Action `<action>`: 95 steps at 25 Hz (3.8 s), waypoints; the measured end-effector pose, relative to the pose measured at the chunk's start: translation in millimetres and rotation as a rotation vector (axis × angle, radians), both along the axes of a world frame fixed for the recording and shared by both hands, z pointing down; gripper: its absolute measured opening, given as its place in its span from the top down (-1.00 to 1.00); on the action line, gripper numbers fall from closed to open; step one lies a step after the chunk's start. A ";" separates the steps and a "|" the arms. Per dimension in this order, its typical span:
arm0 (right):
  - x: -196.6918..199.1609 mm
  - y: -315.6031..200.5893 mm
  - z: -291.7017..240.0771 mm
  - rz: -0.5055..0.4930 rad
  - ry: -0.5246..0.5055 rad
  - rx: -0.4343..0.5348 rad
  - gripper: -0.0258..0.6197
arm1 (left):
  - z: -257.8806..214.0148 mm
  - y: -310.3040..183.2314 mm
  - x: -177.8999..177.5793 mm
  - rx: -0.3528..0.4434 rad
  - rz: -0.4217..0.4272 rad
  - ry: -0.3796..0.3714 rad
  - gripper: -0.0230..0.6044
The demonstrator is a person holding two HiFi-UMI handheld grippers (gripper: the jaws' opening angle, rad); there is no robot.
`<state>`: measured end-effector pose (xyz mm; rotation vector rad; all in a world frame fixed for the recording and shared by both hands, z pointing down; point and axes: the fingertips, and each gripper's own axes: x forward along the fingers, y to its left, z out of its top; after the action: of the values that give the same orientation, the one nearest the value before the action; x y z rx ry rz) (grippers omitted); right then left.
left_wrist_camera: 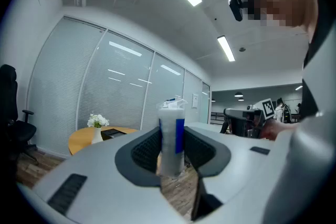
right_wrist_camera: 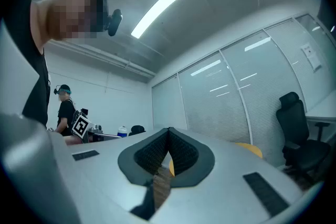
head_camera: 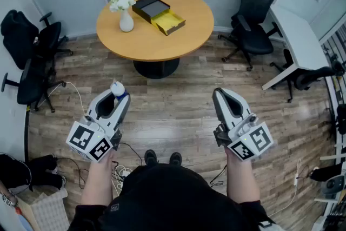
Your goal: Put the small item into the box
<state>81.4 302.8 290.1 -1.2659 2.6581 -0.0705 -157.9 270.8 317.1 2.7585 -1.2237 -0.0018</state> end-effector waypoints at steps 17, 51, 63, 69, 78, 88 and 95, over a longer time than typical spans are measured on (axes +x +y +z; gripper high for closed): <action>19.6 25.6 -7.7 -0.014 -0.024 0.028 0.81 | -4.0 21.2 24.0 0.005 0.030 0.014 0.50; 18.8 -92.6 23.6 -0.066 -0.037 -0.065 0.81 | 27.9 -101.3 43.1 -0.045 0.057 0.049 0.50; -23.3 -181.3 11.8 -0.038 -0.010 -0.069 0.81 | 13.9 -195.6 10.9 -0.016 0.107 0.055 0.50; -48.3 -206.6 9.3 -0.024 -0.004 -0.062 0.81 | 15.0 -222.4 -21.6 -0.016 0.110 0.060 0.50; -66.2 -232.2 11.5 -0.026 0.012 -0.075 0.81 | 17.2 -251.7 -35.3 -0.014 0.123 0.075 0.50; -61.2 -274.8 25.1 -0.068 -0.004 -0.092 0.81 | 30.4 -287.3 -26.5 -0.043 0.100 0.069 0.50; -33.1 -325.9 40.5 -0.105 -0.026 -0.126 0.81 | 43.8 -336.2 8.1 -0.082 0.084 0.051 0.50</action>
<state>48.3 -23.1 330.6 -1.1509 2.7339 -0.2719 -149.8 -65.4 360.9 2.7197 -1.0701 -0.0134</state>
